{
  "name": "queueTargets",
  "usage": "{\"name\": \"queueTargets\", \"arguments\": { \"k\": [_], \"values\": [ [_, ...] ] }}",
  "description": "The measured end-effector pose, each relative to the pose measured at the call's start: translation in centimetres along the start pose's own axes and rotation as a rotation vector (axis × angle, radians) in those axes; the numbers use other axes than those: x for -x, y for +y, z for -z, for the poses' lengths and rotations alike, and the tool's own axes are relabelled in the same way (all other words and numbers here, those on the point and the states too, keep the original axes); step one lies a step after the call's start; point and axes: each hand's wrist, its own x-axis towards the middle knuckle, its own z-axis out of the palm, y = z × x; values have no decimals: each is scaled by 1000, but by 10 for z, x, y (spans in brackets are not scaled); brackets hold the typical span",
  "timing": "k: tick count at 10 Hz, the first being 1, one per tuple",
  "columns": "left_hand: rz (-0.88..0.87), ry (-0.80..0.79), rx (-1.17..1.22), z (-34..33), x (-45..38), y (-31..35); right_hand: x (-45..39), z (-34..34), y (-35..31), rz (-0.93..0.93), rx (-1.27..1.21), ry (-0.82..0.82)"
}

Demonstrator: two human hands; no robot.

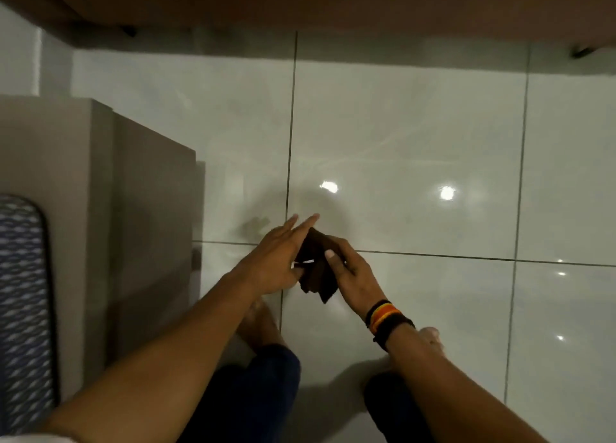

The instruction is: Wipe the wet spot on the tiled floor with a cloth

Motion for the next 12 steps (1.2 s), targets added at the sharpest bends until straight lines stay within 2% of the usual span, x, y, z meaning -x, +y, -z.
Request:
{"name": "queueTargets", "arguments": {
  "k": [1, 2, 3, 4, 6, 7, 8, 9, 10, 11, 12],
  "values": [
    [-18, 72, 154, 44, 30, 46, 37, 25, -59, -73, -183, 4],
    [34, 123, 263, 88, 70, 89, 76, 45, -117, -147, -291, 85],
    [70, 205, 330, 119, 116, 119, 113, 53, -167, -143, -307, 101],
    [136, 333, 478, 137, 168, 127, 148, 45, -217, -121, -218, 28],
    [319, 562, 694, 157, 286, 89, 185, -23, -281, -115, 11, 46],
    [419, 677, 793, 149, 336, 40, 194, -86, -300, -99, 100, -14],
    [496, 791, 847, 144, 381, -7, 193, -158, -309, -105, 187, -28],
    [680, 972, 945, 113, 447, -130, 192, -306, -302, -119, 355, -190],
    [680, 1005, 919, 132, 441, -145, 180, -325, -324, -152, 388, -281],
    [532, 1068, 866, 217, 456, -109, 175, -303, -421, 6, 358, -264],
    [556, 1084, 595, 213, 432, -103, 186, -285, -422, -5, 416, -280]
  ]
}}
